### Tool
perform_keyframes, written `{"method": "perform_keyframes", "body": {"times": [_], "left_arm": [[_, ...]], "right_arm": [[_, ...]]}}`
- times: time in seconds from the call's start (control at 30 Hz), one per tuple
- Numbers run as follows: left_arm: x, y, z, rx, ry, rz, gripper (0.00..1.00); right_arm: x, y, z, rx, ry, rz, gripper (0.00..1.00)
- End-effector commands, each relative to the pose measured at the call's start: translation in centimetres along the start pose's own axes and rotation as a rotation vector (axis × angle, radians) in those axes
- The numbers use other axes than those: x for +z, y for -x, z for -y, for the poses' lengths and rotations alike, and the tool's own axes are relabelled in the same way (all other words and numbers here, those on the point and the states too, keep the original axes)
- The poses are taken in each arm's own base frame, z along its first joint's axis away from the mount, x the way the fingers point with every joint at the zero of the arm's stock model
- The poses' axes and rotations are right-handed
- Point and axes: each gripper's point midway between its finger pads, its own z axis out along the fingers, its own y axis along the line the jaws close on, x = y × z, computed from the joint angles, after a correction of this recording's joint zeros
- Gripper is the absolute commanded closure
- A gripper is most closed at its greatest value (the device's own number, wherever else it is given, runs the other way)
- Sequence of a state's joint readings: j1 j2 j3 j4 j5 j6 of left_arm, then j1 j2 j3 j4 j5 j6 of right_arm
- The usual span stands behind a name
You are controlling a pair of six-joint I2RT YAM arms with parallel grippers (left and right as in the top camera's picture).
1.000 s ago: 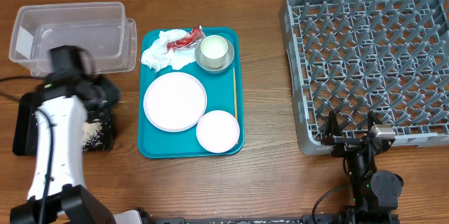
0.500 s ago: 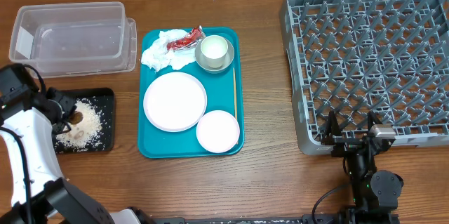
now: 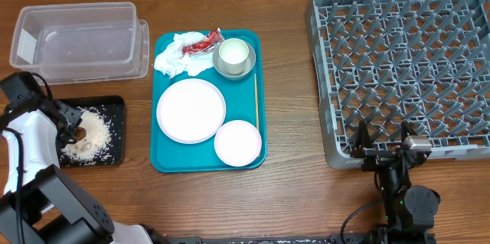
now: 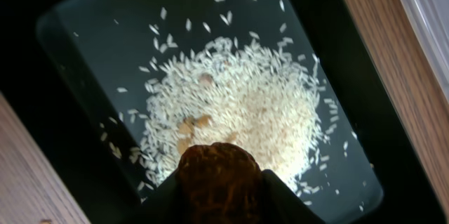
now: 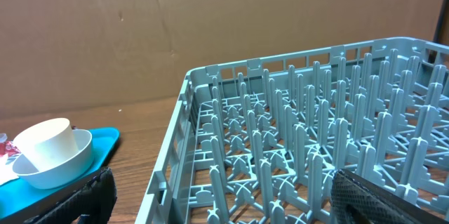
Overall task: Sort waste into correct bins and load items into the dishwasher
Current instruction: 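Move the cookie left and drop it onto the black tray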
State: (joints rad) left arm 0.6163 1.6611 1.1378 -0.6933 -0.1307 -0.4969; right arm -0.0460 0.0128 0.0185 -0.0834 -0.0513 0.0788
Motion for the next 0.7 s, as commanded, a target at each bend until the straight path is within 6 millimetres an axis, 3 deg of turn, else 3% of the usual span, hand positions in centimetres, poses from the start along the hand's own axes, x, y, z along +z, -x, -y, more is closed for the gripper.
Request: {"method": "perform_keyframes", "body": {"times": [0.0, 0.23, 0.43, 0.57, 0.67], "left_arm": [[0.3, 0.5, -1.1, -0.005, 0.054, 0.023, 0.60], [0.3, 0.1, -1.3, -0.002, 0.060, 0.008, 0.57], [-0.9, -0.2, 0.8, -0.005, -0.056, -0.030, 0.43], [-5.0, 1.3, 3.5, -0.006, -0.208, -0.013, 0.42], [-10.1, 2.3, 6.1, 0.005, -0.384, 0.002, 0.41]], "right_arm": [[0.0, -0.2, 0.2, 0.007, -0.010, 0.005, 0.00], [0.0, -0.2, 0.2, 0.007, -0.010, 0.005, 0.00], [0.0, -0.2, 0.2, 0.007, -0.010, 0.004, 0.00], [0.0, -0.2, 0.2, 0.007, -0.010, 0.005, 0.00], [0.0, -0.2, 0.2, 0.007, -0.010, 0.005, 0.00]]}}
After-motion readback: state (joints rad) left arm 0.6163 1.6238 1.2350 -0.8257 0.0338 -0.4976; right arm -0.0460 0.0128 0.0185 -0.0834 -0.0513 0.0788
